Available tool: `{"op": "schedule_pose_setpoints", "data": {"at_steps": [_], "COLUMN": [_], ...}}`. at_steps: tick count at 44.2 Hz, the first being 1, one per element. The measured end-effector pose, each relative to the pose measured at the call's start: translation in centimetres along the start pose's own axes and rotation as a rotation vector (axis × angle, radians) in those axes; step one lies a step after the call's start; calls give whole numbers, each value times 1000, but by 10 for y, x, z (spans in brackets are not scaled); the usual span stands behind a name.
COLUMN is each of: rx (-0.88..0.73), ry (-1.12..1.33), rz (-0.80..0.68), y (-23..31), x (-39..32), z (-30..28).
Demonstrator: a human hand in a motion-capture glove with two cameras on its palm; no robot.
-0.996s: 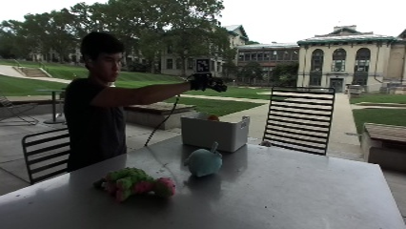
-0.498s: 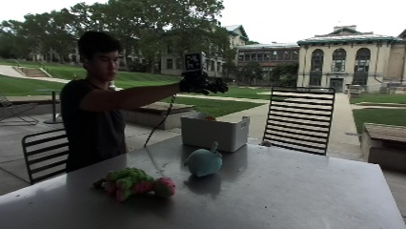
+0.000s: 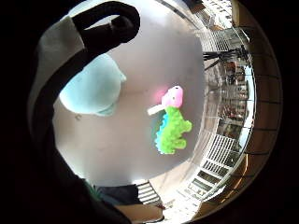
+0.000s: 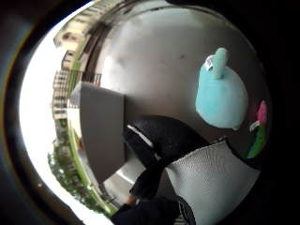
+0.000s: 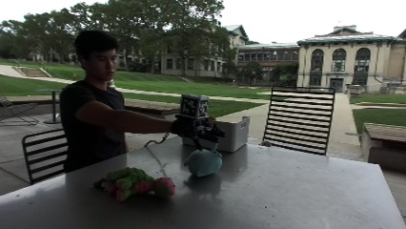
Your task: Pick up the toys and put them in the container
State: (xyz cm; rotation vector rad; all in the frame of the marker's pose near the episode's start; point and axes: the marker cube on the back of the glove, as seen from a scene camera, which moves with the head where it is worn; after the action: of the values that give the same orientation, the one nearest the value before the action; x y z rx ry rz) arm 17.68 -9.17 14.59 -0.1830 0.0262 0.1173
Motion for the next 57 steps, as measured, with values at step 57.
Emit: {"op": "schedule_pose_setpoints", "data": {"at_steps": [57], "rx": [126], "ry": [-13], "rz": [164], "y": [-9], "x": [5], "z": [-41]}}
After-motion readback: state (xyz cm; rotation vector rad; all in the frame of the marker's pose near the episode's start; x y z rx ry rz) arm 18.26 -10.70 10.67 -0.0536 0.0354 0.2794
